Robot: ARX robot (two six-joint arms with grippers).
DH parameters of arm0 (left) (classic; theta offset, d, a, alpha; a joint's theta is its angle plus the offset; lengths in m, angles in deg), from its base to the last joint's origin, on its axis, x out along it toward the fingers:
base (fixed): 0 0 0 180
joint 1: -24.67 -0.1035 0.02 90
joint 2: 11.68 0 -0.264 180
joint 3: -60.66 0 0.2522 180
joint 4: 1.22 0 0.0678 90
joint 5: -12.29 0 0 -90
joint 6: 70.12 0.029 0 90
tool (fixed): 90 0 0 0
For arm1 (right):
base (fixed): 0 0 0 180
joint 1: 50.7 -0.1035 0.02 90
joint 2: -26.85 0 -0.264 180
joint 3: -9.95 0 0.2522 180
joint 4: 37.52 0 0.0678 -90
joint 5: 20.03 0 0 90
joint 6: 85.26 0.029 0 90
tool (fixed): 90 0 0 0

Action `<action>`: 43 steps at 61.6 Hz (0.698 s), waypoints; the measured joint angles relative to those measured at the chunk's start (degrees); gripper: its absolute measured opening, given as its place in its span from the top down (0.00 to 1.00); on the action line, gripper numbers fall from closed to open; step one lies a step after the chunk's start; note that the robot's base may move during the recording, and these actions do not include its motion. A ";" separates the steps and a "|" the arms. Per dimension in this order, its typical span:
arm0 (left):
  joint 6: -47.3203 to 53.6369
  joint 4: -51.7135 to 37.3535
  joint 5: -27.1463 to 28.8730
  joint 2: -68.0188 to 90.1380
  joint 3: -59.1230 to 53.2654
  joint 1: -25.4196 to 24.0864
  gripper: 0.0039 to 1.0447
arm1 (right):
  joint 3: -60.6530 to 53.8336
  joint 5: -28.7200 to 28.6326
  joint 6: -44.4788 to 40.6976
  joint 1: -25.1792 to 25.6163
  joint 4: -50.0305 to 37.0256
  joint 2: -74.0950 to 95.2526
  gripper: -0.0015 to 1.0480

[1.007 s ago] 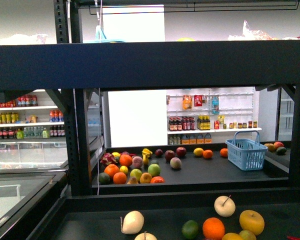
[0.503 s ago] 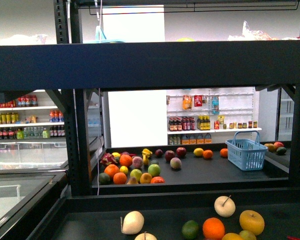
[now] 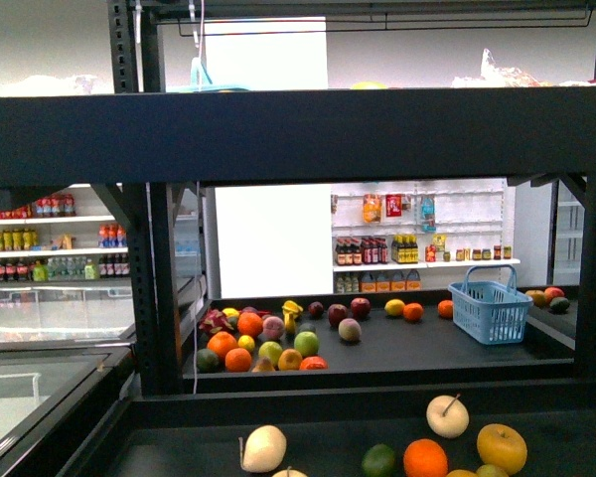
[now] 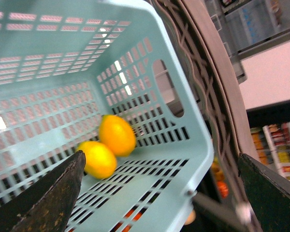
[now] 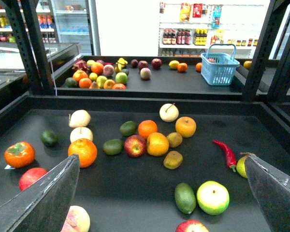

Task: Pick lemon from shelf

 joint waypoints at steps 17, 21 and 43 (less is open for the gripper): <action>23.61 -0.61 0.59 -33.03 -20.22 12.09 0.16 | 0.00 0.02 0.00 0.00 0.00 0.00 0.02; 34.10 -6.73 -2.38 -41.99 -27.89 17.25 0.28 | 0.00 0.04 0.00 0.00 0.00 0.00 0.02; 49.05 -2.91 4.46 -69.16 -49.51 29.42 0.98 | -0.02 0.00 0.00 0.00 0.00 -0.04 0.02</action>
